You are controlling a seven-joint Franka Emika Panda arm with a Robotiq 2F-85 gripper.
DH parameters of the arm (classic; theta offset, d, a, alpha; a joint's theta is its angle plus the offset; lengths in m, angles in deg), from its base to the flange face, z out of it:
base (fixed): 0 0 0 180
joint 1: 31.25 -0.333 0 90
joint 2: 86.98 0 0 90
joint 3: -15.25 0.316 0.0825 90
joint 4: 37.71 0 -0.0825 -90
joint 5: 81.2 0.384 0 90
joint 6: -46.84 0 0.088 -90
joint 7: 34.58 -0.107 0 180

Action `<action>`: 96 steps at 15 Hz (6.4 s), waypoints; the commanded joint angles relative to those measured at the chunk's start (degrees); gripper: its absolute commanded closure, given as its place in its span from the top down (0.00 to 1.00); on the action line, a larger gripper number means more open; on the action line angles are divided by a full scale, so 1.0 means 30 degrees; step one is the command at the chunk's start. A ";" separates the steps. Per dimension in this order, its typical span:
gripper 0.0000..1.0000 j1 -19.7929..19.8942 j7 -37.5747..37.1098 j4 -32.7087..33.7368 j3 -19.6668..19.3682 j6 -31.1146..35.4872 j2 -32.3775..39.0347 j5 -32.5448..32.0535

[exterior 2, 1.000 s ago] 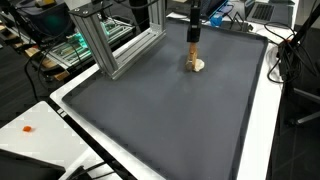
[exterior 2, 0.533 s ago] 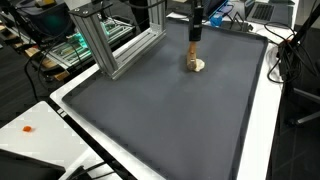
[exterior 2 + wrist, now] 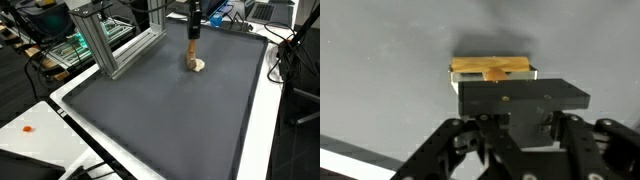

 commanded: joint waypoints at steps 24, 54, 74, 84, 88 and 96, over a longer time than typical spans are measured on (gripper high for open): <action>0.23 0.0190 0.0179 -0.0678 0.1000 0.4752 0.1267 0.1313; 0.23 0.0419 -0.0431 -0.2301 0.0575 0.4614 0.0134 0.2355; 0.23 0.0113 -0.3932 -0.2702 0.0753 0.8799 0.1608 0.0662; 0.23 0.0324 -0.4757 -0.2301 0.0362 0.4569 0.0738 -0.0658; 0.23 0.0476 -0.4677 -0.2546 0.0270 0.4290 0.0560 -0.0429; 0.23 0.0362 -0.6912 -0.3200 -0.0034 0.4220 -0.0158 -0.0464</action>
